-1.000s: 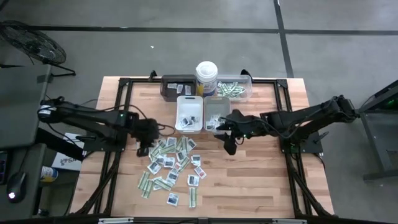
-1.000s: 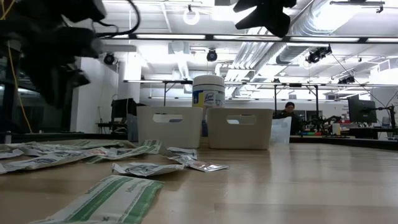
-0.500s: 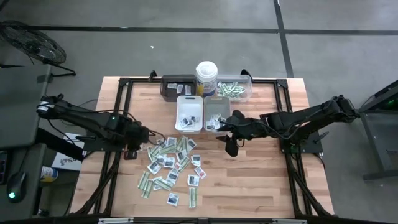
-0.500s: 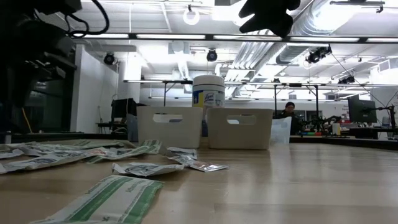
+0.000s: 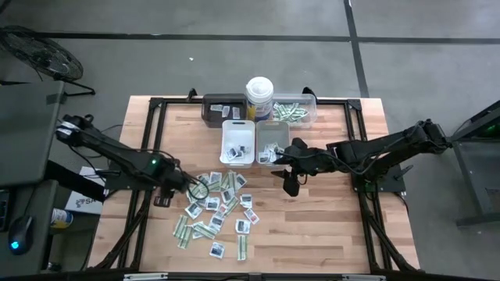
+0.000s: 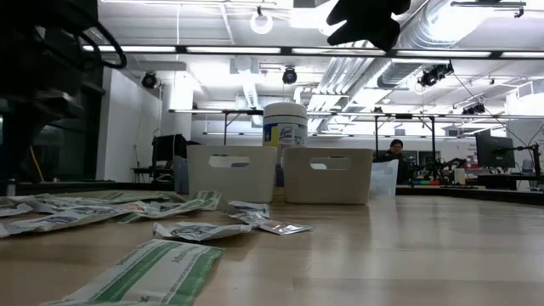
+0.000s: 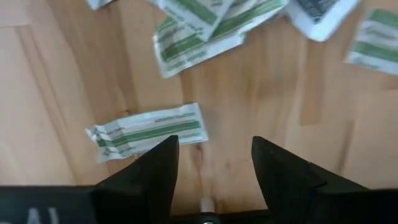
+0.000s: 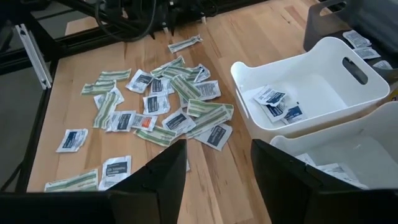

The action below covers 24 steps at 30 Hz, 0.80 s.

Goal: Pick & Place First Aid Supplies
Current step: Put the band aid into the transparent bin

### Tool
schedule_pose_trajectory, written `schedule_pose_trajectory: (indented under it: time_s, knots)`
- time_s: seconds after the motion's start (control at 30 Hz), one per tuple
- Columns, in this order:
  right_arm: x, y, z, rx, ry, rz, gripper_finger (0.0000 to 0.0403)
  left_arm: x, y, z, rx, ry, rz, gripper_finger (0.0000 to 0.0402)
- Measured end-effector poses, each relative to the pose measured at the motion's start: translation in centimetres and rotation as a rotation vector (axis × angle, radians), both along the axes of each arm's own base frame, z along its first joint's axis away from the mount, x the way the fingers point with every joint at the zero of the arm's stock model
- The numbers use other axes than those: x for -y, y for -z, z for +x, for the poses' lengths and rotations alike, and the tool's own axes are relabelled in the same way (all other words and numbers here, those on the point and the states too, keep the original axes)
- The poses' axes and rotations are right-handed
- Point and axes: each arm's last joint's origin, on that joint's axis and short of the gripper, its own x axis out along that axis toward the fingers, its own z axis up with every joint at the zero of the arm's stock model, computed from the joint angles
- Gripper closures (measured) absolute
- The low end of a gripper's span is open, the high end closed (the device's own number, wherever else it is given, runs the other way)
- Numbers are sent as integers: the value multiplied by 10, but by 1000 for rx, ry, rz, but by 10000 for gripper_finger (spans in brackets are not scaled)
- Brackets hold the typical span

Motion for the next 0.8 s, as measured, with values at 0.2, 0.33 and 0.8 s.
schedule_pose_trajectory:
  time_s: [0.2, 0.33, 0.8]
  knots:
    - [0, 0, 0, 0, 0, 0, 230, 2, 9, 7, -35, -48, 51, 204]
    - [0, 0, 0, 0, 0, 0, 229, 3, 19, 10, -2, -80, 19, 204]
    - [0, 0, 0, 0, 3, 10, 229, -1, 37, 0, -2, -158, 35, 205]
